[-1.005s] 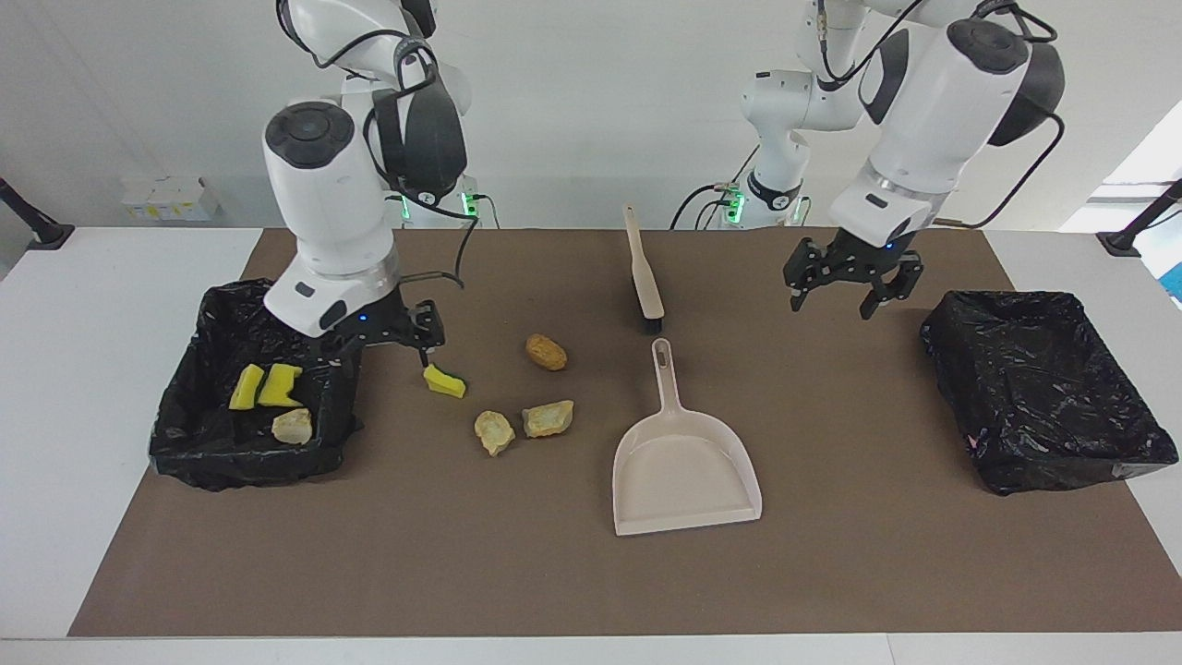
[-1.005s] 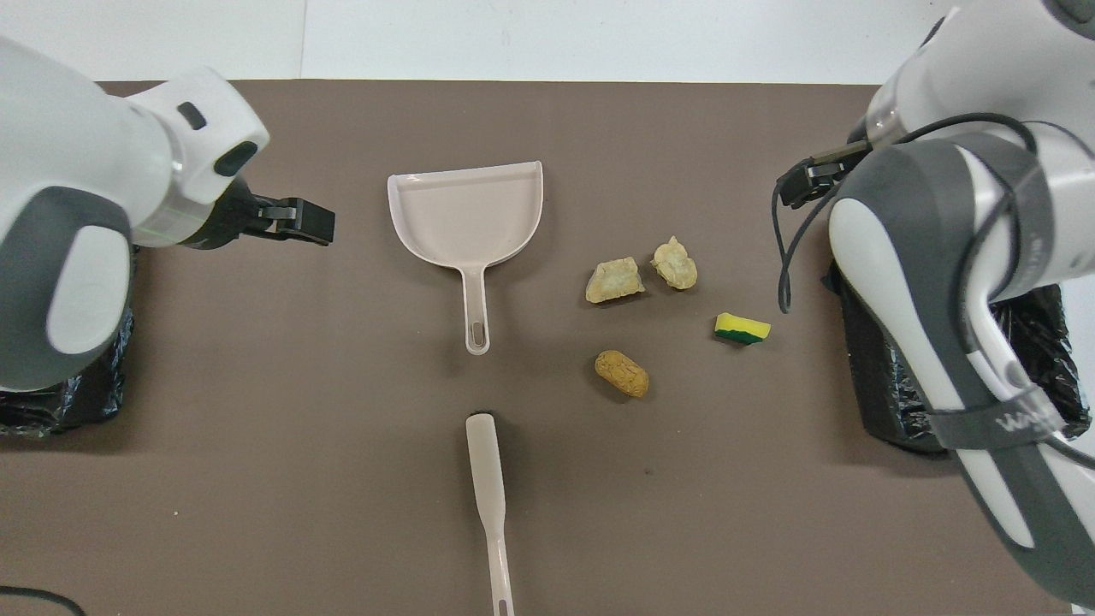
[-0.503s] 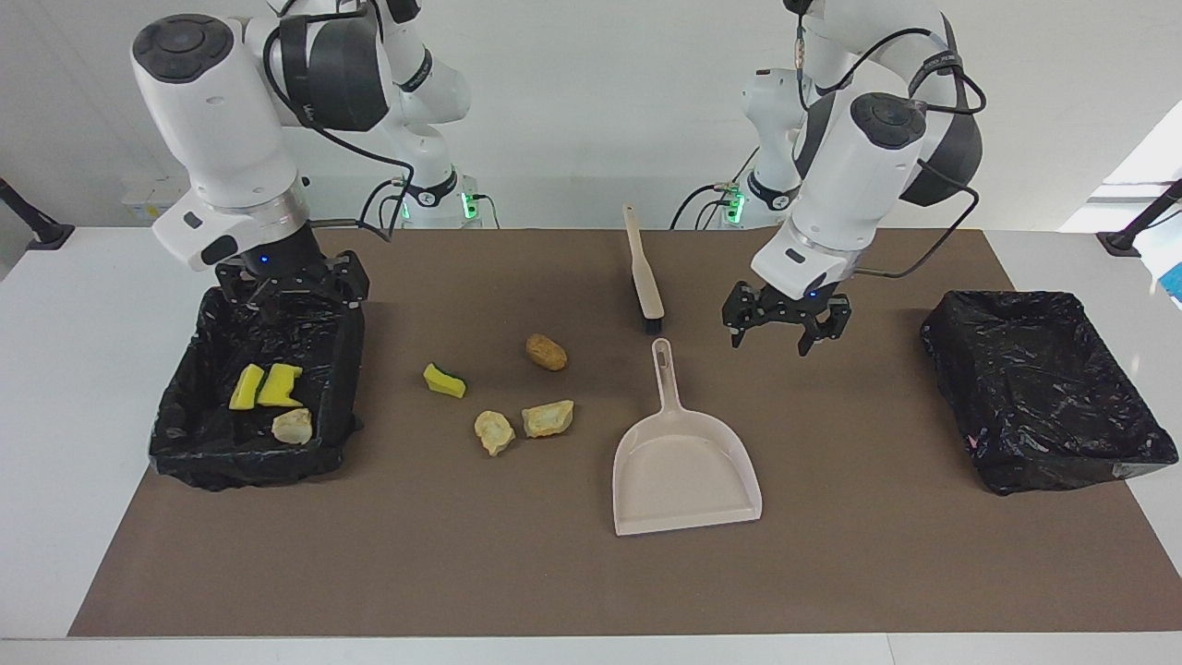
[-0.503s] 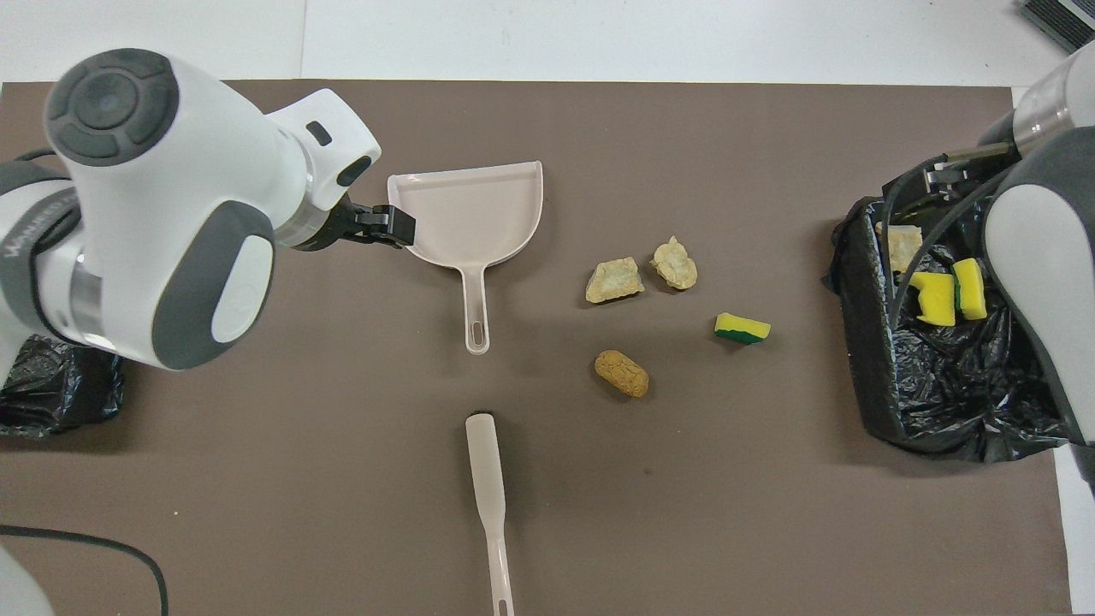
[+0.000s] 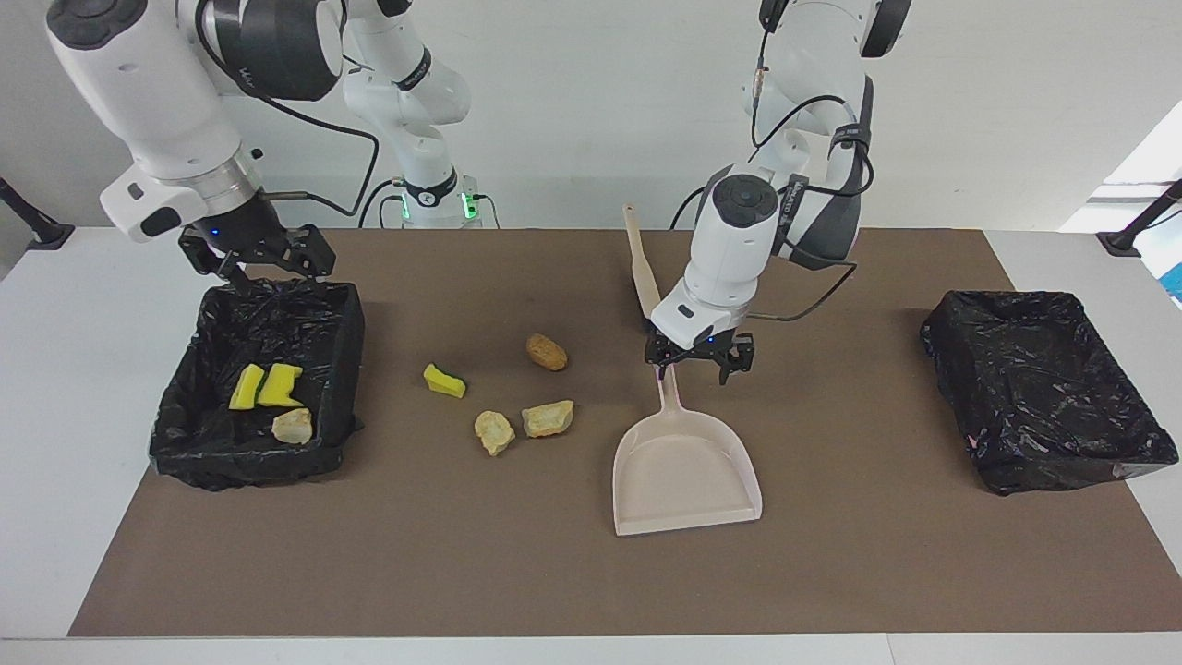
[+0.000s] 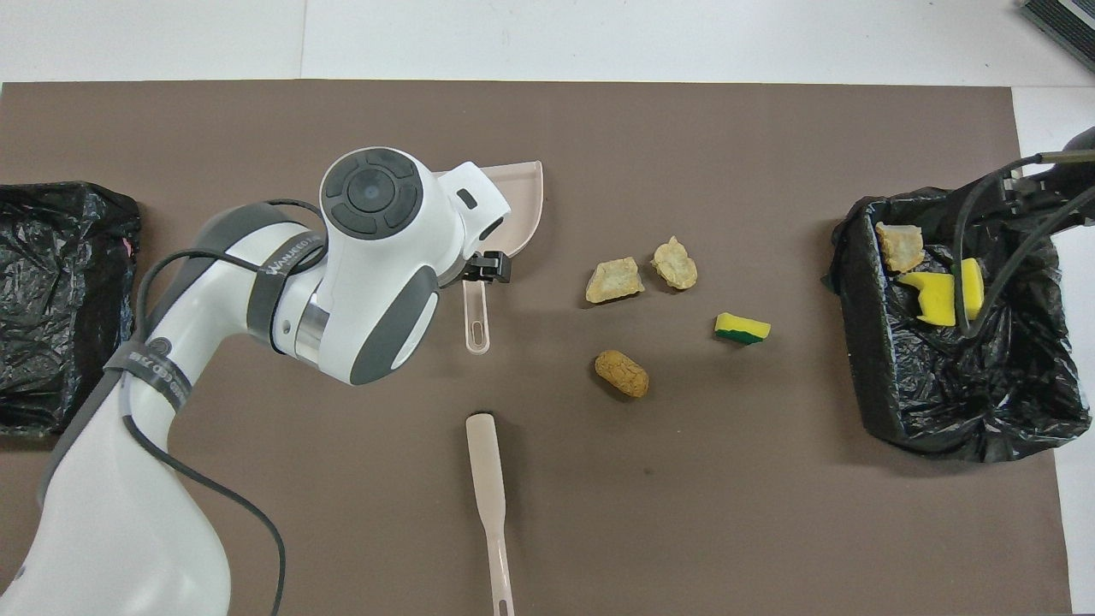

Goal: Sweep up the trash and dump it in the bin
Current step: 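Grasp and lift the dustpan with the left gripper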

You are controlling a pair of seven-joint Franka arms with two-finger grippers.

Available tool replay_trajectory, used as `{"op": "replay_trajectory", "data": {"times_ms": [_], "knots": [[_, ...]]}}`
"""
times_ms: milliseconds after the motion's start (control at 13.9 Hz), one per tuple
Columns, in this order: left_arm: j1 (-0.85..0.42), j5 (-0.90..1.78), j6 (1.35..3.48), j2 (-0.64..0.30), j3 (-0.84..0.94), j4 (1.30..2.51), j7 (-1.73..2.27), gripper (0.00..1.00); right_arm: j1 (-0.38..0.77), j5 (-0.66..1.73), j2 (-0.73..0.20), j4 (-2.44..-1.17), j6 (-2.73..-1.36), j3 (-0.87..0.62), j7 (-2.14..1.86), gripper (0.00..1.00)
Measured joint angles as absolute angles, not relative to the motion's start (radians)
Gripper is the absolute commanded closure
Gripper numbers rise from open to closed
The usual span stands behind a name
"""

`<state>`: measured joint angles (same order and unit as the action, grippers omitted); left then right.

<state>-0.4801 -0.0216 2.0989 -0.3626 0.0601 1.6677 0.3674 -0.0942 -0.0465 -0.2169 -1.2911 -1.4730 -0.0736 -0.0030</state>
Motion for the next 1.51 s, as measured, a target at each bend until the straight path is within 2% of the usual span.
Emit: {"op": "replay_trajectory", "data": {"times_ms": [215, 359, 503, 646, 862, 1005, 1293, 1508], "knots": [[-0.493, -0.022, 2.161, -0.364, 0.060, 1.739, 0.368, 0.00, -0.077, -0.046, -0.164, -1.351, -1.452, -0.073, -0.003, 0.00], [-0.502, -0.022, 2.188, -0.368, 0.061, 1.758, 0.371, 0.21, -0.077, -0.046, -0.122, -1.408, -1.467, -0.069, -0.003, 0.00], [-0.508, -0.022, 2.211, -0.373, 0.061, 1.764, 0.384, 0.53, -0.078, -0.045, -0.077, -1.482, -1.520, -0.067, -0.003, 0.00], [-0.508, -0.022, 2.214, -0.374, 0.059, 1.764, 0.386, 0.64, -0.078, -0.045, -0.033, -1.552, -1.558, -0.066, -0.003, 0.00], [-0.508, -0.022, 2.212, -0.374, 0.057, 1.768, 0.369, 0.71, -0.075, -0.045, 0.002, -1.594, -1.567, -0.067, -0.002, 0.00], [-0.507, -0.022, 2.212, -0.374, 0.057, 1.770, 0.343, 0.80, -0.075, -0.045, 0.012, -1.605, -1.567, -0.066, -0.002, 0.00], [-0.499, -0.022, 2.205, -0.372, 0.045, 1.770, 0.223, 0.83, -0.076, -0.045, 0.014, -1.609, -1.567, -0.065, -0.002, 0.00], [-0.436, -0.023, 2.201, -0.357, 0.034, 1.764, -0.031, 0.86, -0.076, -0.045, 0.018, -1.617, -1.567, -0.065, -0.002, 0.00]]}}
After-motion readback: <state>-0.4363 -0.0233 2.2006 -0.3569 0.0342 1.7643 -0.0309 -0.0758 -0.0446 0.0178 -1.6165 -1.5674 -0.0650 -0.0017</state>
